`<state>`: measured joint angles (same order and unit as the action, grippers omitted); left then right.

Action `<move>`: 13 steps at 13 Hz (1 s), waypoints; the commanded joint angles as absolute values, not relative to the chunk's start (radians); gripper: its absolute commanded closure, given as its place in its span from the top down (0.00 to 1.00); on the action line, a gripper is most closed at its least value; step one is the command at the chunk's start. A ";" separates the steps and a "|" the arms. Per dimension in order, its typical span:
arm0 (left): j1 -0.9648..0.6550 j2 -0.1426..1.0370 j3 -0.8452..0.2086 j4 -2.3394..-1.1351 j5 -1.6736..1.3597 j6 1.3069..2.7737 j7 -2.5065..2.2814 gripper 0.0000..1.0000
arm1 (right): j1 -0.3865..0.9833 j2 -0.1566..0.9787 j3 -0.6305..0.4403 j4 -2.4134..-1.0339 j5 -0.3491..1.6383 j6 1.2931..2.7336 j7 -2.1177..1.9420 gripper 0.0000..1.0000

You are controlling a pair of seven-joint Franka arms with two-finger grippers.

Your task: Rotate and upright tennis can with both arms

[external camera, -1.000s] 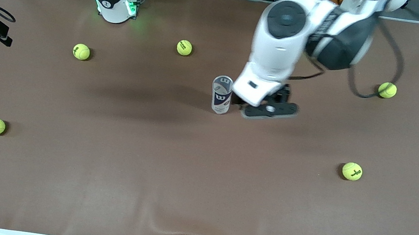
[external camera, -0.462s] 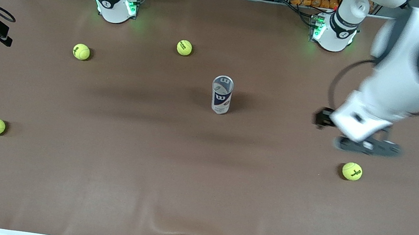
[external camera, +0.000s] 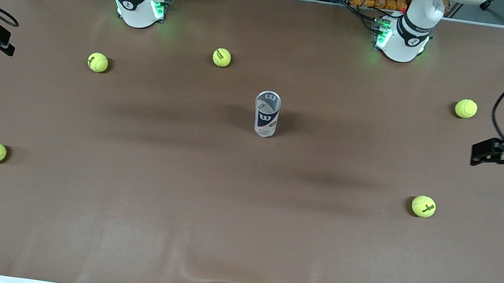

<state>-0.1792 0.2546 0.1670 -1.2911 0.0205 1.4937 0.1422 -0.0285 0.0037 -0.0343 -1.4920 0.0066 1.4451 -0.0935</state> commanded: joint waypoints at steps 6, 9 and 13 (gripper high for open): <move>-0.059 0.058 0.075 -1.531 0.046 1.526 0.178 1.00 | -0.023 0.009 -0.037 -1.477 0.003 1.440 -0.083 1.00; -0.051 0.048 0.064 -1.540 0.048 1.535 0.193 1.00 | -0.023 0.009 -0.037 -1.471 0.005 1.439 -0.086 1.00; -0.048 -0.058 0.064 -1.647 0.046 1.577 0.189 1.00 | -0.023 0.009 -0.037 -1.471 0.003 1.430 -0.087 1.00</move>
